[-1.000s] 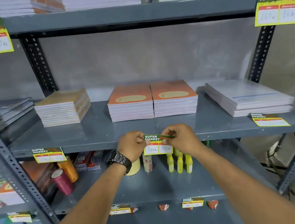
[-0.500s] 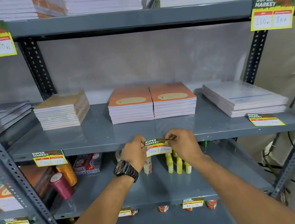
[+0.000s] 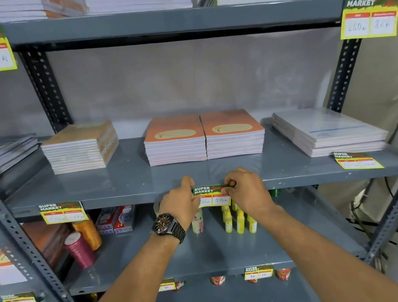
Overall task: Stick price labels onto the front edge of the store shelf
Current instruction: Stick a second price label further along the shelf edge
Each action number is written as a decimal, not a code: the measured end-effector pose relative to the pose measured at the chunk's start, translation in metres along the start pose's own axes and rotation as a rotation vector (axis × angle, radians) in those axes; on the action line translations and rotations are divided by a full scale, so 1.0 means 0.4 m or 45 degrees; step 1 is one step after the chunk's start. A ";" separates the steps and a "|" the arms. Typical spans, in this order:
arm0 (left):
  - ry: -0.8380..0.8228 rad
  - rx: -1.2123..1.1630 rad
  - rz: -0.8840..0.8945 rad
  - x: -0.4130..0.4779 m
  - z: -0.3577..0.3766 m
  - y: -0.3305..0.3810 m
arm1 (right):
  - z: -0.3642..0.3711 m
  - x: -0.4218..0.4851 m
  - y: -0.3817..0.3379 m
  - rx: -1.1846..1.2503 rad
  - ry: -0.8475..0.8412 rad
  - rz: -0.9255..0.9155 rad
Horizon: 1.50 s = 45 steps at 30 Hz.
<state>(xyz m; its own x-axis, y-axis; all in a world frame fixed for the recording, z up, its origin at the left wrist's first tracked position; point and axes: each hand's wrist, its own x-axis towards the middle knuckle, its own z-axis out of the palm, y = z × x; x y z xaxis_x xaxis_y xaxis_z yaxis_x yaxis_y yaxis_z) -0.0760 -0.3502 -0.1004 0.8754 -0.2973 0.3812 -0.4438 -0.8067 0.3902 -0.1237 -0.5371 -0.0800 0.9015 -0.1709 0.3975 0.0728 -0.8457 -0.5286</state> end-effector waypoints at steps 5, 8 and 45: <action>0.254 0.367 0.211 -0.027 0.012 0.007 | -0.011 0.001 -0.004 -0.097 -0.024 -0.026; 0.313 0.575 0.592 -0.071 0.065 0.017 | -0.018 0.005 -0.003 -0.096 -0.021 -0.026; 0.044 -0.432 0.310 -0.003 0.063 0.346 | -0.278 -0.101 0.184 0.155 0.365 0.311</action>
<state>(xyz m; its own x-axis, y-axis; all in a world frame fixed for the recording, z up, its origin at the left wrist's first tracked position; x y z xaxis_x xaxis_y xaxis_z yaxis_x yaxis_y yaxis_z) -0.1335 -0.4744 -0.0680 0.7330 -0.4366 0.5217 -0.6797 -0.4995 0.5371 -0.2023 -0.6485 -0.0517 0.7445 -0.5081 0.4331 -0.0634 -0.6995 -0.7118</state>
